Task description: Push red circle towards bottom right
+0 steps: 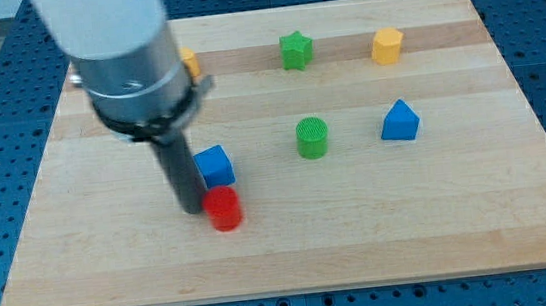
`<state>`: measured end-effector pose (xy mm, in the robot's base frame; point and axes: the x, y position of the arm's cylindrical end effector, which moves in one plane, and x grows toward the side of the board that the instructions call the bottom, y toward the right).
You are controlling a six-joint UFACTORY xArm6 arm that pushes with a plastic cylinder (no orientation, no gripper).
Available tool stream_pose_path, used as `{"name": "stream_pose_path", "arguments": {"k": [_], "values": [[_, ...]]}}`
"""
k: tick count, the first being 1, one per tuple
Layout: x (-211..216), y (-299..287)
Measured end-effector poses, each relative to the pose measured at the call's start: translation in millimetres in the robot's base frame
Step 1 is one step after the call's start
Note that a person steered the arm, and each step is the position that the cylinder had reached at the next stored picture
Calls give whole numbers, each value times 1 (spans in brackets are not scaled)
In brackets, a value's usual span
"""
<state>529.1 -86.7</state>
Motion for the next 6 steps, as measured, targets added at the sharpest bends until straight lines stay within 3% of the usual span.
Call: {"name": "stream_pose_path", "arguments": {"k": [1,2,3,4,5,6], "values": [[8,56],[-2,52],[0,11],[26,6],[32,45],[32,135]]}}
